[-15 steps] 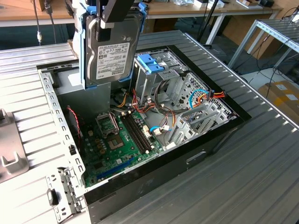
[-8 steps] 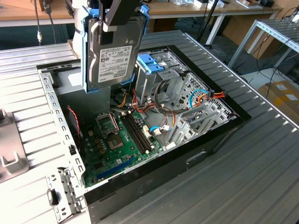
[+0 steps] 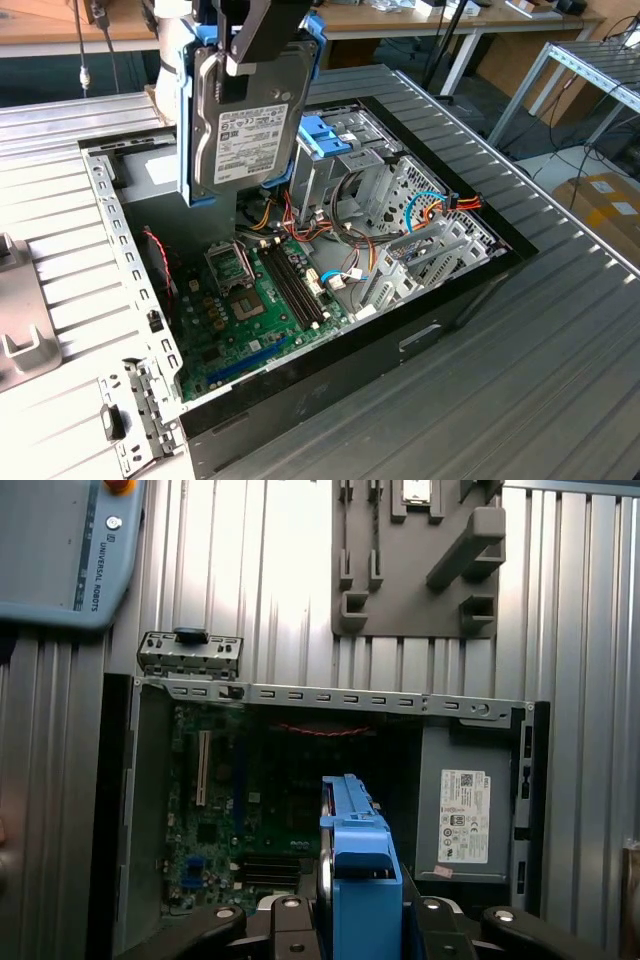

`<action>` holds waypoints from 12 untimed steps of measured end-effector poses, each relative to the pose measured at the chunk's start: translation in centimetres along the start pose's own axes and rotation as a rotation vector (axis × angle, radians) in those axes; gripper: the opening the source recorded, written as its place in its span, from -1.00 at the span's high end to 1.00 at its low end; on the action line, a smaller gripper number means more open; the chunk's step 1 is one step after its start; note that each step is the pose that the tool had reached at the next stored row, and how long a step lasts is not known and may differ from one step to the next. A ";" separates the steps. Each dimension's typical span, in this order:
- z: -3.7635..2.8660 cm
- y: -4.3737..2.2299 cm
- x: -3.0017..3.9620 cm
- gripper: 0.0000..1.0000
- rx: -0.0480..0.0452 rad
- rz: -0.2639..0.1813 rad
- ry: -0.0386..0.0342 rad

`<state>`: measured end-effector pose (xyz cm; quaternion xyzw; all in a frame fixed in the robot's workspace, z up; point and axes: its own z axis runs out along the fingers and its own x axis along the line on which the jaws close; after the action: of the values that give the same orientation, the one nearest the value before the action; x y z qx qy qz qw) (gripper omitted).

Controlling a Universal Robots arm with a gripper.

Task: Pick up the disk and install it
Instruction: 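Pick up the disk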

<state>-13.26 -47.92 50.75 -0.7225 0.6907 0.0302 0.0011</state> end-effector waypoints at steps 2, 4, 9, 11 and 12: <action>-0.01 0.01 0.18 0.26 0.0000 0.000 0.0001; -0.02 0.02 0.36 0.26 0.0000 0.000 0.0000; -0.03 0.03 0.78 0.26 0.0001 0.000 0.0000; -0.04 0.04 0.96 0.26 0.0000 0.000 0.0000; -0.04 0.05 1.07 0.26 0.0001 0.000 0.0000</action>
<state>-13.26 -48.99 50.75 -0.7225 0.6907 0.0302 0.0011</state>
